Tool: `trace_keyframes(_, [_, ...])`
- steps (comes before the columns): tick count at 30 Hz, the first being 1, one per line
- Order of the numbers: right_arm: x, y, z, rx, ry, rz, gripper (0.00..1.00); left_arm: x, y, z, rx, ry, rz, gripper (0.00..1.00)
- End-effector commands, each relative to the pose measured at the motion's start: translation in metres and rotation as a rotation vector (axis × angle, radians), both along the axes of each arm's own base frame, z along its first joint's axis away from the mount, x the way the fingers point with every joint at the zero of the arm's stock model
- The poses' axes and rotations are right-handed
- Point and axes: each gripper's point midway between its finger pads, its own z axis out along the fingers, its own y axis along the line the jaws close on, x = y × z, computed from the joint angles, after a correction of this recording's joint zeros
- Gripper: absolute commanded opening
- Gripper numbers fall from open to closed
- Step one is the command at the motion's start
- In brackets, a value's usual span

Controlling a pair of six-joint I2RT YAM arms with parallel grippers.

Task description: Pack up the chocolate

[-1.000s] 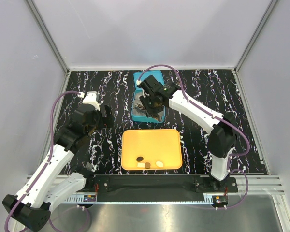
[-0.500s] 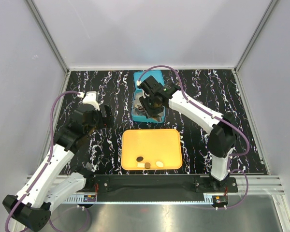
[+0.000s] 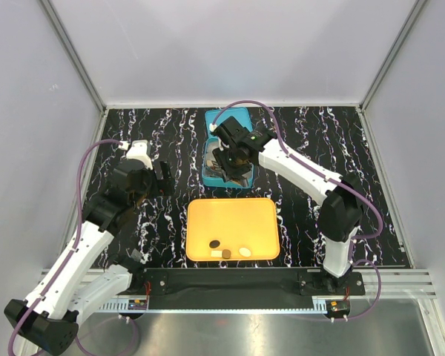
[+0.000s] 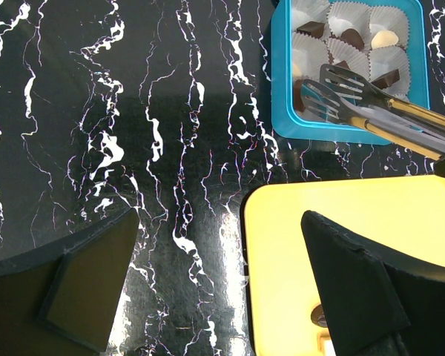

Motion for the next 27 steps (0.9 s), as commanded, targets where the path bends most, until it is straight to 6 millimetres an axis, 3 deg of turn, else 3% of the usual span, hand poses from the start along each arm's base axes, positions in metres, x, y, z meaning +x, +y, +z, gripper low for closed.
trace_keyframes(1, [0.008, 0.008, 0.014, 0.045, -0.036, 0.002, 0.45, 0.01, -0.006, 0.027, -0.047, -0.084, -0.012, 0.99])
trace_keyframes(8, [0.012, 0.009, 0.038, 0.059, -0.071, 0.002, 0.45, 0.01, -0.007, 0.027, -0.049, -0.083, -0.014, 0.99])
trace_keyframes(15, [0.0, -0.005, 0.086, 0.107, -0.12, -0.011, 0.46, 0.009, -0.008, 0.029, -0.058, -0.09, -0.023, 0.99])
trace_keyframes(22, [-0.044, -0.037, 0.106, 0.161, -0.112, -0.029, 0.45, 0.009, -0.005, 0.031, -0.051, -0.098, -0.007, 0.99])
trace_keyframes(27, [-0.089, -0.052, 0.083, 0.137, -0.033, 0.008, 0.45, 0.01, -0.003, 0.028, -0.043, -0.09, 0.001, 0.99])
